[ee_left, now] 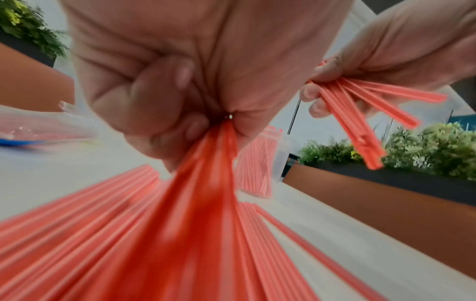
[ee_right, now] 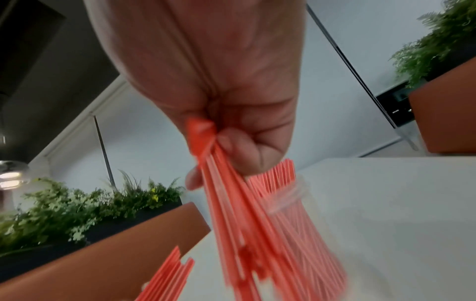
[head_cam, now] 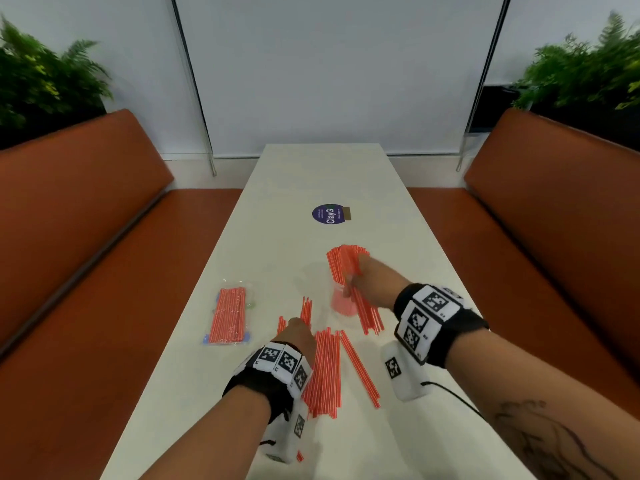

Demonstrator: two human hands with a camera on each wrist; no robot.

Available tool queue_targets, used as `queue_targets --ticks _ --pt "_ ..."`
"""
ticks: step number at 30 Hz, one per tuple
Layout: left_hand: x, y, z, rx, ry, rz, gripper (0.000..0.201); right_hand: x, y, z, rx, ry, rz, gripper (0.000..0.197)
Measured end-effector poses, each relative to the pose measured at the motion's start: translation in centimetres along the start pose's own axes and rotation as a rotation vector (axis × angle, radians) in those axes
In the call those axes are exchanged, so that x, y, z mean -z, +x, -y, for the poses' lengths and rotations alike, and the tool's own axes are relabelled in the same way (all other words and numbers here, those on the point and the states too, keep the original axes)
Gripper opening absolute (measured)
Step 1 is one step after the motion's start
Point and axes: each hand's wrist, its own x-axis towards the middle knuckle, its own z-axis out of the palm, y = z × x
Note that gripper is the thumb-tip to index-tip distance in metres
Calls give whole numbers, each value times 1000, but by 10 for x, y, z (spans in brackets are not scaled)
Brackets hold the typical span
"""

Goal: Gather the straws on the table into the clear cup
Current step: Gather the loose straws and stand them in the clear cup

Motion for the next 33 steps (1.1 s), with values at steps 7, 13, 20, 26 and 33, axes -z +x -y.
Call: queue_targets --ticks 7,13,20,26,33 --pt "22 -12 -2 -1 -557 -123 30 26 41 4 261 394 -351 12" --pt "32 -9 -4 -82 -660 -138 9 1 64 -27 195 344 -295 7" --pt "28 -4 -7 -127 -626 -141 11 -14 60 -31 105 29 -133 19" --pt "22 0 -16 -114 -616 -93 29 -13 53 -33 54 195 -275 29" --pt "19 0 -16 -125 -593 -82 29 -1 48 -40 64 147 -409 24"
